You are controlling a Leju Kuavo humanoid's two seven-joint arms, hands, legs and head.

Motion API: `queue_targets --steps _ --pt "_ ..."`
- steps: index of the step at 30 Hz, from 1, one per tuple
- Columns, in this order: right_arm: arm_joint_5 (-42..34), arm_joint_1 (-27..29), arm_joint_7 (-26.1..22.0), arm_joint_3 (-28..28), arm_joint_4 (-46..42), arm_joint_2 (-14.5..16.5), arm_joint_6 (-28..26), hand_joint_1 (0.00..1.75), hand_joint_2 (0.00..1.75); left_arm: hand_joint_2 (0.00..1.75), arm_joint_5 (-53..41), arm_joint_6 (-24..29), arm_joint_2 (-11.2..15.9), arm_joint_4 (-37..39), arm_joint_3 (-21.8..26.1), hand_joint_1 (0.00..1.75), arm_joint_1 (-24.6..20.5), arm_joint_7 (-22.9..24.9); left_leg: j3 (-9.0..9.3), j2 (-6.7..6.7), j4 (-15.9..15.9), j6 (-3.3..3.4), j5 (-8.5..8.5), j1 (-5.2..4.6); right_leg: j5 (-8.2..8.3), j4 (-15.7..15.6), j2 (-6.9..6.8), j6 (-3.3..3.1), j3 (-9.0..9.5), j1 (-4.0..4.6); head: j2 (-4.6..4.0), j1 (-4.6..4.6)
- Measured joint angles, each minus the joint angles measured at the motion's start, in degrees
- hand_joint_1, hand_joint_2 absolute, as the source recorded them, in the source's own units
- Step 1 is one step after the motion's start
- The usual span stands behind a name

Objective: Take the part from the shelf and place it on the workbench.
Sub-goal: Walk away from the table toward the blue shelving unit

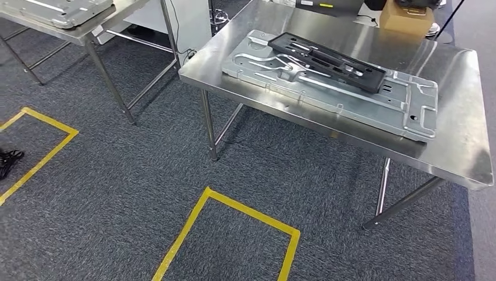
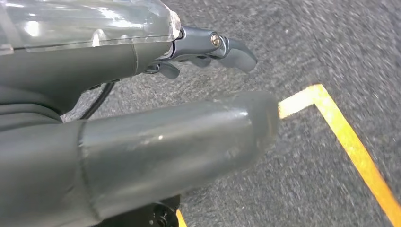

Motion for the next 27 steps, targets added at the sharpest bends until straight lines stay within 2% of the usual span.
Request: queue_targets --steps 1,2,3,4,5,6,7,8,9,11,13,14,15,16,17,18,20,21,22,24,25,26,27 --pt "0.2 -0.1 -0.2 -0.3 0.3 0.2 0.4 0.00 0.00 0.00 0.1 0.1 0.0 0.0 0.1 0.00 0.1 0.0 -0.18 -0.70 0.2 -0.07 0.09 0.01 0.72 0.2 0.06 0.11 0.03 -0.15 0.00 0.01" --pt "0.3 -0.1 -0.5 -0.5 0.5 0.3 0.8 0.00 0.00 0.00 0.1 0.3 -0.1 -0.1 0.1 0.00 0.1 0.0 -0.30 -1.42 0.4 -0.16 0.12 0.03 2.47 -1.9 0.22 0.16 1.14 -0.32 0.00 0.01" --pt "0.6 -0.2 -0.9 -0.7 0.7 0.3 1.2 0.00 0.00 0.00 0.2 0.4 -0.2 -0.1 0.2 0.00 0.1 0.0 -0.42 -2.12 0.7 -0.27 0.11 0.06 4.69 -5.7 0.86 0.14 3.03 -0.51 0.00 0.01" --pt "0.9 -0.2 -1.3 -0.7 0.8 0.4 1.6 0.00 0.00 0.00 0.3 0.6 -0.3 -0.1 0.2 0.00 0.0 0.0 -0.61 -2.78 1.0 -0.49 0.08 0.03 6.26 -9.4 2.38 0.02 4.86 -0.68 0.00 0.01" --pt "1.1 -0.2 -1.6 -0.7 1.0 0.4 1.8 0.00 0.00 0.00 0.3 0.6 -0.4 -0.2 0.2 0.00 0.0 0.0 -0.93 -3.43 1.3 -0.81 0.09 0.01 7.22 -12.4 3.80 -0.10 6.15 -0.79 0.00 -0.01" --pt "1.4 -0.3 -1.9 -0.8 1.1 0.4 2.0 0.00 0.00 0.00 0.4 0.7 -0.4 -0.2 0.2 0.00 -0.1 0.0 -1.31 -4.01 1.6 -1.23 0.16 0.04 7.52 -14.0 4.95 -0.24 6.77 -0.80 0.00 -0.01" --pt "1.5 -0.4 -2.1 -0.8 1.2 0.4 2.2 0.00 0.00 0.00 0.4 0.7 -0.4 -0.2 0.2 0.00 -0.1 0.0 -1.68 -4.63 1.7 -1.72 0.33 0.08 7.33 -14.4 5.47 -0.41 6.78 -0.70 0.00 -0.02" --pt "1.6 -0.5 -2.1 -0.8 1.3 0.4 2.2 0.00 0.00 0.00 0.5 0.7 -0.4 -0.3 0.2 0.00 -0.1 0.0 -2.00 -5.33 1.7 -2.20 0.57 0.17 7.49 -14.5 4.91 -0.64 6.71 -0.62 0.00 -0.03" --pt "1.6 -0.6 -2.2 -0.8 1.4 0.5 2.2 0.00 0.00 0.00 0.5 0.7 -0.4 -0.3 0.2 0.00 -0.1 0.0 -2.24 -5.35 1.8 -2.55 0.64 0.26 7.71 -14.7 4.13 -1.02 6.72 -0.65 0.00 -0.01" --pt "1.6 -0.8 -2.2 -0.8 1.5 0.6 2.2 0.00 0.00 0.00 0.5 0.7 -0.4 -0.4 0.2 0.00 -0.1 0.0 -3.47 -3.30 4.0 -3.04 -0.77 0.22 8.17 -15.2 2.49 -1.90 6.77 -0.80 0.00 -0.14" --pt "1.7 -0.7 -2.5 -0.9 1.6 0.8 2.4 0.00 0.00 0.00 0.5 0.7 -0.4 -0.4 0.2 0.00 -0.2 0.0 -6.47 -0.61 10.4 -3.42 -4.48 0.21 8.33 -15.3 0.73 -2.36 6.63 -0.68 0.00 -0.28" --pt "1.9 -0.6 -2.8 -1.0 1.7 0.8 2.7 0.00 0.00 0.00 0.5 0.8 -0.4 -0.4 0.2 0.00 -0.2 0.0 -8.15 -0.12 14.2 -3.63 -6.20 0.26 8.34 -15.3 -0.17 -2.40 6.54 -0.55 0.00 -0.31" --pt "2.1 -0.6 -3.2 -1.0 1.7 0.8 3.2 0.00 0.00 0.00 0.6 0.8 -0.4 -0.4 0.2 0.00 -0.2 0.0 -9.28 0.09 17.0 -3.78 -7.13 0.30 8.32 -15.3 -1.06 -2.42 6.48 -0.45 0.00 -0.30" --pt "2.4 -0.7 -3.4 -1.0 1.7 0.8 3.6 0.00 0.00 0.00 0.6 0.9 -0.4 -0.4 0.2 0.00 -0.1 0.0 -9.40 0.23 17.8 -3.84 -6.98 0.31 8.29 -15.3 -1.89 -2.43 6.45 -0.37 0.00 -0.29" --pt "2.8 -0.7 -3.5 -1.0 1.8 0.9 4.1 0.00 0.00 0.00 0.7 1.0 -0.4 -0.4 0.2 0.00 -0.1 0.0 -8.36 0.44 16.3 -3.79 -5.81 0.30 8.24 -15.2 -2.64 -2.40 6.50 -0.33 0.00 -0.30" --pt "3.1 -0.8 -3.5 -1.0 1.8 0.9 4.6 0.00 0.00 0.00 0.8 1.2 -0.3 -0.4 0.2 0.00 0.0 0.0 -6.29 0.92 12.8 -3.63 -4.00 0.28 8.16 -15.2 -3.34 -2.34 6.62 -0.29 0.00 -0.30" --pt "3.9 -0.9 -3.0 -0.9 2.0 1.1 5.8 0.00 0.00 0.00 0.9 1.7 -0.4 -0.4 0.2 0.00 -0.2 -0.1 -1.93 3.14 4.9 -3.05 -1.48 -0.05 7.92 -15.1 -4.54 -2.02 6.85 -0.04 0.00 -0.30" --pt "4.4 -1.0 -2.6 -0.8 2.1 1.2 6.3 0.00 0.00 0.00 0.9 2.0 -0.4 -0.4 0.2 0.00 -0.3 -0.1 -0.72 3.93 2.5 -2.70 -1.00 -0.27 7.83 -15.1 -5.08 -1.79 6.90 0.13 0.00 -0.27" --pt "4.7 -1.0 -2.1 -0.6 2.2 1.2 6.8 0.00 0.00 0.00 0.9 2.4 -0.4 -0.4 0.2 0.00 -0.4 -0.2 -0.35 4.29 1.6 -2.39 -1.04 -0.49 7.79 -15.1 -5.57 -1.54 6.92 0.28 0.00 -0.26" --pt "5.3 -1.2 -1.4 -0.3 2.3 1.4 7.6 0.00 0.00 0.00 1.1 3.1 -0.5 -0.4 0.2 0.00 -0.3 -0.4 -0.58 3.24 1.3 -1.71 -0.74 -0.49 7.70 -15.1 -6.35 -0.99 7.04 0.36 0.00 -0.26" --pt "5.5 -1.3 -1.2 -0.2 2.3 1.4 7.9 0.00 0.00 0.00 1.3 3.5 -0.5 -0.3 0.2 0.00 -0.3 -0.4 -0.57 2.71 1.0 -1.32 -0.52 -0.36 7.28 -14.7 -5.70 -0.70 7.01 0.28 0.00 -0.24" --pt "5.7 -1.3 -1.0 -0.1 2.3 1.5 8.2 0.00 0.00 0.00 1.4 3.8 -0.6 -0.3 0.2 0.00 -0.3 -0.5 -0.56 2.19 0.7 -0.89 -0.27 -0.21 6.26 -13.5 -4.49 -0.45 6.60 0.16 0.00 -0.22" --pt "5.8 -1.2 -0.9 0.0 2.3 1.5 8.4 0.00 0.00 0.00 1.5 4.0 -0.7 -0.3 0.2 0.00 -0.3 -0.6 -0.51 1.68 0.5 -0.53 -0.04 -0.05 4.60 -11.1 -2.90 -0.27 5.57 0.02 0.00 -0.20"
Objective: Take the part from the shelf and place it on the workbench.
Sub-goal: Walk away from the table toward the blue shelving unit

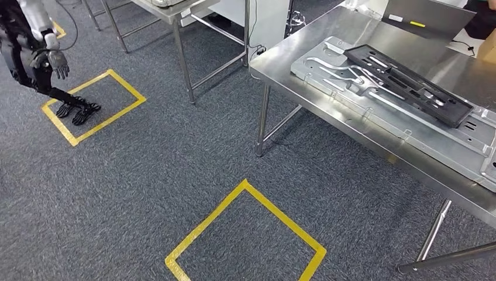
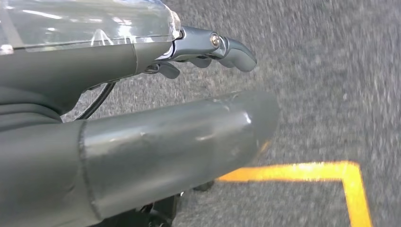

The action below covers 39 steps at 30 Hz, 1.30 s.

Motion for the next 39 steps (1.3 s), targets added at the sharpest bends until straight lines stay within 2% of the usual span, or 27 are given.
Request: queue_targets --steps 2,3,4,5,6,8,10,12,13,15,17,19,20,21,22,24,25,27,28,30,32,33,34,35,36,37,39 --pt "0.3 0.2 0.0 0.1 0.1 0.0 0.5 0.00 0.00 0.00 0.1 0.1 0.0 0.1 0.0 0.00 -0.1 -0.1 -0.27 -1.16 0.0 0.39 0.20 -0.08 -3.86 7.4 2.39 0.15 -3.46 -0.13 0.00 0.03" --pt "0.5 0.2 0.0 0.2 0.1 0.0 0.8 0.00 0.00 0.00 0.2 -0.1 0.0 0.1 0.0 0.00 0.0 0.0 -0.36 -1.86 0.0 0.44 0.24 -0.11 -4.91 10.6 2.75 0.19 -5.05 -0.14 0.00 0.03" --pt "0.7 0.3 0.0 0.3 0.2 0.0 1.1 0.00 0.00 0.00 0.3 -0.2 0.0 0.1 0.0 0.00 0.0 0.0 -0.38 -2.60 0.1 0.46 0.27 -0.14 -4.84 12.1 2.90 0.20 -5.87 -0.14 0.00 0.03" --pt "0.9 0.3 0.0 0.4 0.2 0.0 1.3 0.00 0.00 0.00 0.4 -0.4 0.0 0.1 0.0 0.00 0.1 0.1 -0.37 -3.41 0.2 0.45 0.28 -0.15 -3.51 11.3 3.03 0.15 -5.64 -0.15 0.00 0.03" --pt "1.0 0.4 -0.1 0.5 0.2 0.0 1.5 0.00 0.00 0.00 0.5 -0.6 0.0 0.1 0.0 0.00 0.2 0.3 -0.33 -4.22 0.3 0.39 0.25 -0.15 -1.28 8.4 3.36 0.03 -4.38 -0.17 0.00 0.03" --pt "1.3 0.6 -0.3 0.7 0.2 0.0 1.8 0.00 0.00 0.00 0.6 -1.0 0.0 0.0 0.0 0.00 0.2 0.7 -0.49 -5.69 0.8 0.12 0.12 -0.19 2.60 0.8 5.64 -0.34 -1.20 -0.30 0.00 0.02" --pt "1.5 0.7 -0.5 0.8 0.3 0.0 1.9 0.00 0.00 0.00 0.8 -1.3 0.0 -0.1 0.0 0.00 0.2 1.1 -1.05 -6.90 1.2 -0.53 0.16 -0.18 3.52 -2.8 7.40 -0.63 0.14 -0.28 0.00 0.01" --pt "1.7 0.5 -0.6 1.0 0.3 0.0 2.0 0.00 0.00 0.00 1.1 -1.3 0.0 -0.2 0.0 0.00 0.3 1.2 -1.54 -8.07 1.2 -1.34 0.42 -0.08 3.48 -3.1 6.67 -1.00 0.19 -0.24 0.00 0.01" --pt "1.8 0.5 -0.5 1.0 0.3 0.0 2.0 0.00 0.00 0.00 1.2 -1.2 0.0 -0.2 0.0 0.00 0.4 1.3 -1.73 -7.63 1.5 -1.63 0.28 -0.11 3.63 -3.3 5.97 -1.33 0.32 -0.33 0.00 0.00" --pt "1.9 0.6 -0.4 1.1 0.3 0.1 2.1 0.00 0.00 0.00 1.5 -1.0 0.1 -0.3 0.0 0.00 0.4 1.3 -3.21 -4.88 4.5 -2.08 -1.67 -0.26 3.89 -3.8 4.37 -2.11 0.57 -0.57 0.00 -0.15" --pt "2.0 0.8 -0.3 1.1 0.3 0.1 2.2 0.00 0.00 0.00 1.6 -0.9 0.1 -0.4 0.0 0.00 0.4 1.2 -6.55 -2.15 11.7 -2.50 -5.42 -0.07 3.84 -3.9 2.62 -2.56 0.62 -0.40 0.00 -0.30" --pt "2.0 0.8 -0.1 1.1 0.3 0.1 2.3 0.00 0.00 0.00 1.8 -0.7 0.1 -0.5 0.0 0.00 0.4 1.1 -9.14 -1.53 17.2 -2.90 -7.20 0.23 3.69 -3.9 0.90 -2.62 0.63 -0.28 0.00 -0.30" --pt "2.1 0.8 0.0 1.1 0.3 0.1 2.4 0.00 0.00 0.00 2.0 -0.6 0.1 -0.5 0.0 0.00 0.5 1.0 -8.95 -1.33 17.1 -3.00 -6.50 0.35 3.60 -3.9 0.12 -2.56 0.71 -0.26 0.00 -0.30" --pt "2.1 0.8 0.0 1.1 0.3 0.1 2.6 0.00 0.00 0.00 2.1 -0.4 0.2 -0.5 0.0 0.00 0.5 1.0 -7.56 -0.96 14.6 -3.01 -4.86 0.41 3.47 -3.9 -0.60 -2.44 0.87 -0.26 0.00 -0.30" --pt "2.2 0.8 0.1 1.1 0.3 0.1 2.7 0.00 0.00 0.00 2.2 -0.3 0.2 -0.5 0.0 0.00 0.5 0.9 -5.34 -0.05 10.6 -2.91 -2.87 0.42 3.31 -3.9 -1.28 -2.25 1.10 -0.25 0.00 -0.30" --pt "2.4 0.8 0.1 1.1 0.3 0.1 2.9 0.00 0.00 0.00 2.4 -0.1 0.2 -0.5 0.0 0.00 0.4 0.7 -1.49 2.46 3.5 -2.51 -0.70 -0.01 2.91 -3.8 -2.47 -1.69 1.47 0.04 0.00 -0.28" --pt "2.5 0.8 0.1 1.1 0.3 0.1 3.0 0.00 0.00 0.00 2.5 0.0 0.1 -0.5 0.0 0.00 0.3 0.6 -0.68 3.23 1.8 -2.25 -0.50 -0.22 2.76 -3.8 -3.00 -1.40 1.60 0.22 0.00 -0.26" --pt "2.6 0.6 0.1 1.2 0.3 0.1 3.0 0.00 0.00 0.00 2.7 0.2 0.1 -0.5 0.0 0.00 0.4 0.4 -0.72 2.55 1.3 -1.62 -0.62 -0.41 2.61 -3.8 -4.08 -0.88 1.84 0.41 0.00 -0.24" --pt "2.7 0.5 0.2 1.2 0.3 0.1 3.0 0.00 0.00 0.00 2.8 0.3 0.1 -0.5 0.0 0.00 0.5 0.3 -0.72 1.91 1.1 -1.27 -0.49 -0.32 2.36 -3.7 -3.79 -0.54 2.00 0.28 0.00 -0.24" --pt "2.8 0.4 0.1 1.3 0.3 0.0 3.1 0.00 0.00 0.00 3.1 0.7 0.0 -0.5 0.0 0.00 0.5 0.2 -0.63 0.66 0.7 -0.48 -0.15 -0.12 0.45 -1.5 -0.91 0.00 1.23 -0.01 0.00 -0.24" --pt "3.0 0.6 -0.1 1.4 0.3 0.0 3.2 0.00 0.00 0.00 3.7 0.9 0.0 -0.4 0.0 0.00 0.4 0.2 -0.68 -0.54 0.6 0.04 0.04 -0.12 -3.29 5.3 2.31 0.13 -2.01 -0.13 0.00 -0.22" --pt "3.2 0.7 -0.2 1.4 0.3 -0.1 3.2 0.00 0.00 0.00 4.1 1.0 0.0 -0.4 0.0 0.00 0.4 0.2 -0.74 -1.25 0.6 0.18 0.08 -0.19 -4.82 9.2 2.79 0.10 -4.02 -0.12 0.00 -0.20" --pt "3.4 0.7 -0.4 1.4 0.3 -0.1 3.3 0.00 0.00 0.00 4.5 1.0 0.0 -0.4 0.0 0.00 0.4 0.3 -0.74 -2.06 0.6 0.23 0.10 -0.26 -5.35 11.9 2.95 0.05 -5.57 -0.11 0.00 -0.21" --pt "3.6 0.7 -0.5 1.3 0.3 -0.2 3.3 0.00 0.00 0.00 4.8 1.0 0.0 -0.4 0.0 0.00 0.5 0.4 -0.70 -2.93 0.6 0.24 0.10 -0.32 -4.63 12.6 3.03 -0.04 -6.20 -0.11 0.00 -0.21" --pt "3.7 0.8 -0.7 1.3 0.3 -0.2 3.3 0.00 0.00 0.00 5.0 1.1 0.0 -0.4 0.0 0.00 0.5 0.5 -0.62 -3.84 0.7 0.23 0.09 -0.34 -2.83 11.1 3.20 -0.18 -5.81 -0.12 0.00 -0.21" --pt "3.9 0.8 -0.8 1.3 0.3 -0.2 3.4 0.00 0.00 0.00 5.2 1.1 0.0 -0.4 0.0 0.00 0.6 0.7 -0.55 -4.72 0.8 0.19 0.07 -0.34 -0.38 7.7 3.80 -0.37 -4.54 -0.12 0.00 -0.21" --pt "4.0 0.9 -1.1 1.3 0.3 -0.4 3.6 0.00 0.00 0.00 5.4 1.0 -0.1 -0.4 -0.1 0.00 0.5 0.8 -0.70 -6.27 1.2 -0.07 -0.05 -0.36 3.11 0.7 6.63 -0.80 -1.77 -0.20 0.00 -0.21"
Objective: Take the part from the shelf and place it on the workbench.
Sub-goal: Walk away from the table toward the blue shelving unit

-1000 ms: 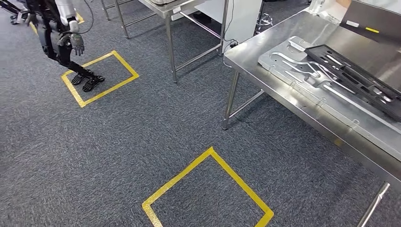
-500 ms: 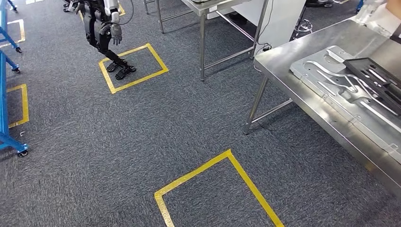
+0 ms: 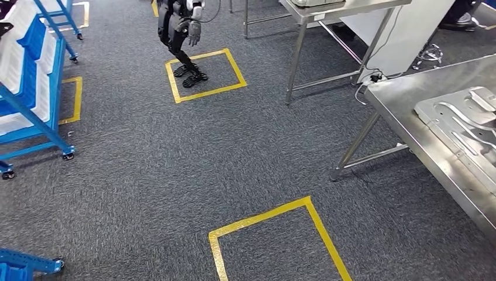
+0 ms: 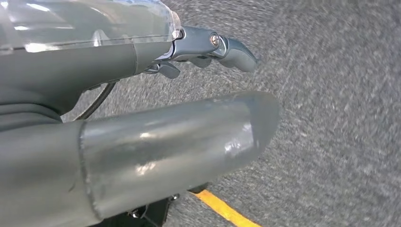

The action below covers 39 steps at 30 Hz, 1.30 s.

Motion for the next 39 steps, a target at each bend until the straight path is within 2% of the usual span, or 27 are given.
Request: queue_targets --steps 2,4,5,6,8,9,10,11,12,13,15,17,19,20,22,24,25,26,27,28,30,32,34,35,36,37,39 --pt "0.1 -0.1 -0.1 0.0 0.0 -0.1 0.3 0.00 0.00 0.00 0.1 -0.1 0.0 0.0 -0.1 0.00 0.0 0.2 -0.41 -1.23 0.2 -0.61 0.02 0.09 0.71 -2.9 1.66 -0.22 1.02 0.07 0.00 -0.01" --pt "0.1 -0.3 -0.1 0.0 0.0 -0.1 0.5 0.00 0.00 0.00 0.2 -0.2 0.1 0.0 -0.1 0.00 0.1 0.3 -0.77 -2.13 0.3 -1.34 0.14 0.25 0.91 -3.3 0.45 -0.56 1.18 0.06 0.00 -0.03" --pt "0.1 -0.4 -0.1 0.0 0.0 -0.1 0.5 0.00 0.00 0.00 0.2 -0.2 0.1 -0.1 -0.1 0.00 0.1 0.4 -1.01 -1.45 0.7 -1.64 -0.13 0.21 1.06 -3.6 -0.25 -0.86 1.37 -0.03 0.00 -0.03" --pt "0.1 -0.3 0.0 0.0 0.0 -0.1 0.5 0.00 0.00 0.00 0.2 -0.3 0.1 -0.1 -0.1 0.00 0.1 0.4 -1.70 -0.02 2.1 -1.93 -1.10 0.15 1.19 -4.0 -1.15 -1.24 1.56 -0.12 0.00 -0.13" --pt "0.1 0.0 0.0 0.0 0.0 -0.1 0.5 0.00 0.00 0.00 0.3 -0.3 0.1 -0.1 -0.2 0.00 0.1 0.6 -4.51 3.42 8.1 -2.53 -4.63 0.20 1.20 -4.3 -2.97 -1.77 1.82 -0.04 0.00 -0.30" --pt "0.1 0.0 0.0 0.0 0.0 -0.1 0.5 0.00 0.00 0.00 0.3 -0.3 0.1 -0.1 -0.2 0.00 0.1 0.7 -6.40 4.29 12.0 -2.85 -6.50 0.36 1.13 -4.3 -3.92 -1.93 1.83 0.07 0.00 -0.38" --pt "0.1 0.1 0.0 0.0 0.0 -0.1 0.5 0.00 0.00 0.00 0.4 -0.3 0.2 -0.1 -0.2 0.00 0.1 0.8 -7.83 4.61 15.0 -3.09 -7.52 0.52 1.05 -4.3 -4.82 -1.94 1.84 0.13 0.00 -0.38" --pt "0.1 0.1 0.0 0.0 0.0 -0.1 0.4 0.00 0.00 0.00 0.4 -0.2 0.2 -0.1 -0.2 0.00 0.2 0.8 -8.40 4.79 16.2 -3.27 -7.52 0.65 0.95 -4.3 -5.68 -1.91 1.88 0.17 0.00 -0.39" --pt "0.1 0.0 0.0 0.0 0.0 -0.1 0.1 0.00 0.00 0.00 0.5 -0.2 0.2 -0.1 -0.2 0.00 0.3 0.8 -7.82 5.03 15.2 -3.38 -6.43 0.74 0.83 -4.2 -6.49 -1.82 1.98 0.17 0.00 -0.39" --pt "0.2 0.0 -0.1 0.0 0.0 -0.1 -0.2 0.00 0.00 0.00 0.7 -0.1 0.2 -0.1 -0.2 0.00 0.3 0.8 -6.09 5.51 12.0 -3.38 -4.54 0.78 0.67 -4.2 -7.25 -1.68 2.18 0.15 0.00 -0.40" --pt "0.3 0.0 -0.3 0.0 0.0 -0.1 -1.2 0.00 0.00 0.00 1.0 0.0 0.2 -0.1 -0.3 0.00 0.3 0.8 -1.74 7.85 4.0 -3.00 -1.44 0.54 0.22 -4.2 -8.56 -1.18 2.65 0.31 0.00 -0.39" --pt "0.4 0.0 -0.4 0.0 0.0 -0.1 -1.7 0.00 0.00 0.00 1.2 0.0 0.2 -0.1 -0.5 0.00 0.3 0.9 0.17 9.07 0.3 -2.28 -0.67 0.11 -0.13 -4.1 -9.57 -0.59 2.95 0.56 0.00 -0.35" --pt "0.5 -0.3 -0.4 0.0 0.0 -0.1 -1.8 0.00 0.00 0.00 1.3 0.0 0.2 -0.1 -0.6 0.00 0.4 0.9 0.09 7.93 0.0 -1.51 -0.57 -0.06 -0.29 -4.1 -10.45 -0.05 3.18 0.62 0.00 -0.32" --pt "0.5 -0.4 -0.4 -0.1 0.0 -0.1 -1.8 0.00 0.00 0.00 1.3 0.0 0.1 -0.1 -0.7 0.00 0.5 0.9 0.15 7.36 -0.2 -1.15 -0.42 -0.01 -0.60 -3.9 -10.04 0.25 3.27 0.48 0.00 -0.32" --pt "0.6 -0.4 -0.4 -0.1 0.0 -0.1 -1.9 0.00 0.00 0.00 1.3 0.1 0.1 -0.1 -0.7 0.00 0.5 0.9 0.35 6.20 -0.7 -0.41 -0.08 0.19 -2.83 -0.9 -7.38 0.68 2.09 0.21 0.00 -0.28" --pt "0.6 -0.2 -0.5 -0.1 0.0 -0.1 -1.9 0.00 0.00 0.00 1.3 0.1 0.1 -0.1 -1.0 0.00 0.4 0.9 0.27 5.06 -0.8 0.06 0.03 0.15 -6.47 6.2 -4.55 0.76 -1.36 0.08 0.00 -0.26" --pt "0.6 -0.1 -0.5 -0.1 0.0 -0.1 -1.9 0.00 0.00 0.00 1.3 0.1 0.1 -0.1 -1.1 0.00 0.4 0.9 0.27 4.32 -0.8 0.19 0.05 0.07 -7.62 9.6 -4.04 0.76 -3.19 0.07 0.00 -0.26" --pt "0.6 -0.1 -0.5 -0.1 0.0 -0.1 -1.9 0.00 0.00 0.00 1.3 0.1 0.1 -0.1 -1.2 0.00 0.4 0.9 0.31 3.53 -0.7 0.24 0.05 0.01 -7.71 11.5 -3.80 0.73 -4.37 0.07 0.00 -0.26" --pt "0.6 0.0 -0.4 -0.1 0.0 -0.1 -1.9 0.00 0.00 0.00 1.3 0.1 0.1 -0.1 -1.2 0.00 0.4 1.0 0.39 2.65 -0.7 0.24 0.04 -0.03 -6.57 11.3 -3.65 0.66 -4.57 0.07 0.00 -0.26" --pt "0.6 0.0 -0.4 -0.1 0.0 -0.1 -1.8 0.00 0.00 0.00 1.3 0.1 0.1 -0.1 -1.3 0.00 0.4 1.0 0.51 1.74 -0.6 0.20 0.02 -0.04 -4.44 9.0 -3.33 0.54 -3.78 0.05 0.00 -0.26" --pt "0.6 0.1 -0.4 -0.2 0.0 -0.1 -1.6 0.00 0.00 0.00 1.3 0.0 0.1 -0.1 -1.4 0.00 0.4 1.0 0.56 0.17 -0.3 -0.04 -0.12 -0.08 -0.21 1.6 -1.07 0.19 -0.92 -0.03 0.00 -0.26" --pt "0.6 0.0 -0.5 -0.3 0.0 -0.1 -1.5 0.00 0.00 0.00 1.2 -0.1 0.1 -0.1 -1.5 0.00 0.3 1.1 0.23 -1.07 0.0 -0.58 -0.20 -0.02 1.21 -2.5 0.84 -0.07 0.64 0.01 0.00 -0.27" --pt "0.7 -0.3 -0.5 -0.3 0.0 -0.1 -1.5 0.00 0.00 0.00 1.2 -0.1 0.1 -0.1 -1.6 0.00 0.3 1.3 -0.15 -2.23 -0.1 -1.31 -0.03 0.17 1.12 -2.9 0.35 -0.39 0.82 0.21 0.00 -0.28" --pt "0.7 -0.4 -0.5 -0.3 0.0 0.0 -1.5 0.00 0.00 0.00 1.2 -0.1 0.1 -0.1 -1.6 0.00 0.4 1.3 -0.27 -2.22 0.0 -1.61 -0.08 0.25 1.27 -3.2 -0.30 -0.70 0.98 0.16 0.00 -0.28" --pt "0.7 -0.4 -0.5 -0.4 0.0 0.0 -1.4 0.00 0.00 0.00 1.2 -0.1 0.1 -0.2 -1.6 0.00 0.4 1.3 -0.56 -1.22 0.6 -1.89 -0.54 0.22 1.43 -3.6 -1.00 -1.06 1.18 0.10 0.00 -0.33" --pt "0.7 -0.4 -0.5 -0.4 0.0 0.1 -1.4 0.00 0.00 0.00 1.2 -0.1 0.2 -0.2 -1.6 0.00 0.4 1.3 -1.28 0.30 2.1 -2.15 -1.59 0.15 1.55 -3.9 -1.81 -1.45 1.37 0.02 0.00 -0.39" --pt "0.7 -0.2 -0.5 -0.5 0.0 0.1 -1.4 0.00 0.00 0.00 1.2 0.0 0.2 -0.2 -1.6 0.00 0.3 1.4 -4.33 3.66 8.7 -2.69 -5.31 0.20 1.54 -4.3 -3.55 -1.96 1.55 0.16 0.00 -0.52"
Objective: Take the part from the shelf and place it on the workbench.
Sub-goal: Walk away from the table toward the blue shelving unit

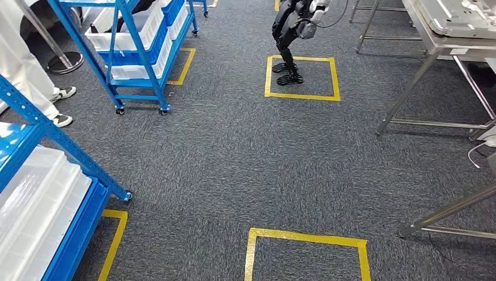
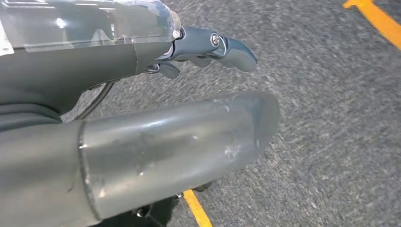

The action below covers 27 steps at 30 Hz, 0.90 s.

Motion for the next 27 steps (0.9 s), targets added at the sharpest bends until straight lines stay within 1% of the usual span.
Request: queue_targets --steps 1,2,3,4,5,6,7,8,9,10,11,12,13,14,15,16,17,18,19,20,21,22,23,24,25,26,27 --pt "0.0 0.1 0.0 0.0 0.0 0.0 0.0 0.00 0.00 0.00 0.0 0.0 0.0 0.0 0.0 0.00 0.0 0.0 -1.92 0.66 3.9 -0.27 -1.76 0.11 -0.08 0.0 -0.92 -0.13 0.00 0.09 0.00 -0.01" --pt "0.0 0.1 0.0 -0.1 0.0 0.0 0.0 0.00 0.00 0.00 0.0 0.0 0.0 0.0 0.0 0.00 0.0 0.0 -3.37 0.97 6.9 -0.48 -2.75 0.24 -0.17 0.0 -1.82 -0.15 0.01 0.16 0.00 -0.01" --pt "-0.1 0.1 0.1 -0.1 0.0 0.0 0.1 0.00 0.00 0.00 0.0 0.0 0.0 0.0 0.0 0.00 0.1 0.0 -3.75 1.16 7.7 -0.62 -2.50 0.34 -0.27 0.1 -2.68 -0.12 0.06 0.19 0.00 -0.01" --pt "-0.1 0.1 0.1 -0.1 0.0 0.0 0.1 0.00 0.00 0.00 -0.1 0.1 0.0 0.0 0.0 0.00 0.1 0.1 -2.97 1.40 6.2 -0.68 -1.20 0.41 -0.40 0.1 -3.46 -0.04 0.17 0.19 0.00 -0.02" --pt "-0.1 0.1 0.1 -0.1 0.0 0.0 0.2 0.00 0.00 0.00 -0.1 0.1 0.0 0.0 0.0 0.00 0.2 0.1 -1.02 2.02 2.6 -0.64 0.87 0.45 -0.56 0.1 -4.20 0.09 0.37 0.19 0.00 -0.02" --pt "-0.1 0.1 0.2 -0.2 0.0 0.1 0.3 0.00 0.00 0.00 -0.1 0.1 0.0 0.0 0.0 0.00 0.2 0.1 1.30 3.54 -1.9 -0.50 2.66 0.38 -0.75 0.1 -4.85 0.28 0.62 0.25 0.00 -0.02" --pt "-0.1 0.1 0.2 -0.2 0.0 0.1 0.4 0.00 0.00 0.00 -0.1 0.1 0.0 0.0 0.0 0.00 0.1 0.1 3.22 4.78 -5.5 -0.21 3.91 0.20 -0.96 0.2 -5.41 0.53 0.83 0.39 0.00 0.01" --pt "-0.1 0.1 0.2 -0.2 0.0 0.1 0.6 0.00 0.00 0.00 -0.1 0.0 0.0 0.0 -0.1 0.00 0.1 0.2 4.48 5.75 -7.9 0.11 4.56 0.02 -1.14 0.2 -5.93 0.79 1.03 0.55 0.00 0.04" --pt "-0.1 0.0 0.2 -0.2 0.0 0.1 0.7 0.00 0.00 0.00 -0.2 0.0 0.0 0.0 -0.1 0.00 0.1 0.3 4.85 6.18 -8.8 0.40 4.57 -0.17 -1.27 0.2 -6.39 1.03 1.17 0.71 0.00 0.08" --pt "-0.1 -0.2 0.2 -0.3 0.0 0.1 0.7 0.00 0.00 0.00 -0.2 0.0 0.0 0.0 -0.1 0.00 0.1 0.4 4.76 5.51 -8.8 0.72 4.62 -0.30 -1.36 0.2 -6.90 1.28 1.30 0.79 0.00 0.10" --pt "-0.1 -0.3 0.2 -0.3 0.0 0.1 0.8 0.00 0.00 0.00 -0.2 0.0 0.0 0.0 -0.1 0.00 0.2 0.5 4.78 4.85 -9.0 1.05 4.73 -0.21 -1.52 0.2 -7.20 1.57 1.44 0.70 0.00 0.09" --pt "0.0 -0.4 0.2 -0.3 0.0 0.1 0.8 0.00 0.00 0.00 -0.2 0.0 0.0 0.0 -0.1 0.00 0.3 0.6 4.84 4.20 -9.2 1.41 4.88 -0.12 -1.98 0.7 -6.53 1.88 1.43 0.56 0.00 0.10" --pt "0.0 -0.4 0.2 -0.4 0.0 0.1 0.7 0.00 0.00 0.00 -0.2 0.0 0.0 0.0 -0.2 0.00 0.3 0.6 4.93 3.55 -9.4 1.83 5.06 -0.03 -3.03 2.0 -5.19 2.15 0.96 0.38 0.00 0.12" --pt "0.0 -0.3 0.2 -0.4 0.0 0.1 0.7 0.00 0.00 0.00 -0.3 0.0 0.0 0.0 -0.3 0.00 0.3 0.6 5.05 2.88 -9.6 2.19 5.24 0.07 -4.67 4.5 -3.42 2.36 -0.16 0.20 0.00 0.14" --pt "0.0 -0.2 0.2 -0.4 0.0 0.1 0.7 0.00 0.00 0.00 -0.3 0.1 0.0 0.0 -0.4 0.00 0.2 0.6 5.00 2.24 -9.6 2.42 5.30 0.01 -6.65 8.2 -1.63 2.46 -1.90 0.10 0.00 0.16" --pt "0.0 -0.2 0.2 -0.4 0.0 0.1 0.7 0.00 0.00 0.00 -0.3 0.1 0.0 0.0 -0.4 0.00 0.2 0.6 4.95 1.53 -9.6 2.58 5.34 -0.04 -8.45 12.3 -0.68 2.50 -3.95 0.04 0.00 0.16" --pt "0.0 -0.1 0.2 -0.5 0.0 0.1 0.7 0.00 0.00 0.00 -0.3 0.1 0.0 0.0 -0.5 0.00 0.2 0.7 4.95 0.71 -9.6 2.64 5.34 -0.11 -9.41 15.5 -0.27 2.52 -5.71 -0.01 0.00 0.16" --pt "0.0 -0.1 0.2 -0.5 0.0 0.1 0.7 0.00 0.00 0.00 -0.3 0.1 0.0 0.0 -0.5 0.00 0.3 0.7 5.00 -0.15 -9.5 2.67 5.33 -0.16 -9.18 17.0 -0.11 2.52 -6.71 -0.03 0.00 0.17" --pt "0.0 -0.1 0.2 -0.5 0.0 0.1 0.7 0.00 0.00 0.00 -0.3 0.1 0.0 0.0 -0.5 0.00 0.3 0.7 5.10 -1.10 -9.5 2.65 5.31 -0.17 -7.66 16.1 0.04 2.45 -6.63 -0.07 0.00 0.17" --pt "0.0 -0.1 0.2 -0.6 0.0 0.1 0.7 0.00 0.00 0.00 -0.3 0.1 0.0 0.0 -0.5 0.00 0.3 0.7 5.23 -2.04 -9.4 2.58 5.27 -0.16 -5.30 13.2 0.41 2.34 -5.60 -0.11 0.00 0.18" --pt "0.0 0.0 0.2 -0.7 0.0 0.1 0.7 0.00 0.00 0.00 -0.3 0.1 0.0 0.0 -0.6 0.00 0.3 0.7 5.27 -2.89 -9.3 2.47 5.20 -0.12 -2.87 9.2 1.49 2.19 -4.10 -0.18 0.00 0.18" --pt "0.0 0.0 0.2 -0.8 0.0 0.1 0.7 0.00 0.00 0.00 -0.3 0.1 -0.1 0.0 -0.7 0.00 0.3 0.7 5.19 -3.68 -9.1 2.27 5.07 -0.16 -1.15 5.5 2.85 2.04 -2.69 -0.27 0.00 0.16" --pt "0.0 0.0 0.1 -0.8 0.0 0.1 0.8 0.00 0.00 0.00 -0.3 0.1 -0.1 0.0 -0.8 0.00 0.3 0.7 4.99 -4.33 -8.9 1.99 5.01 -0.15 -0.25 3.0 3.93 1.92 -1.78 -0.29 0.00 0.15" --pt "0.0 0.0 0.1 -0.9 0.0 0.1 0.8 0.00 0.00 0.00 -0.3 0.1 -0.1 0.0 -0.9 0.00 0.3 0.7 4.71 -4.94 -8.8 1.65 5.01 -0.11 -0.05 1.9 4.66 1.80 -1.42 -0.25 0.00 0.15" --pt "0.0 -0.2 0.0 -0.9 0.0 0.1 0.8 0.00 0.00 0.00 -0.3 0.1 -0.1 0.0 -0.9 0.00 0.3 0.7 4.50 -5.55 -8.7 1.26 5.08 -0.05 -0.17 1.6 4.54 1.68 -1.37 -0.14 0.00 0.14" --pt "0.0 -0.3 0.0 -1.0 0.0 0.1 0.8 0.00 0.00 0.00 -0.3 0.1 -0.1 0.0 -1.0 0.00 0.4 0.7 4.31 -6.15 -8.8 0.86 5.17 0.02 -0.06 1.5 3.86 1.45 -1.35 -0.19 0.00 0.15" --pt "0.0 -0.4 0.0 -1.0 0.0 0.2 0.8 0.00 0.00 0.00 -0.2 0.2 0.0 0.0 -1.0 0.00 0.4 0.7 4.12 -5.92 -8.6 0.56 4.98 0.01 0.07 1.2 3.17 1.16 -1.18 -0.27 0.00 0.15"
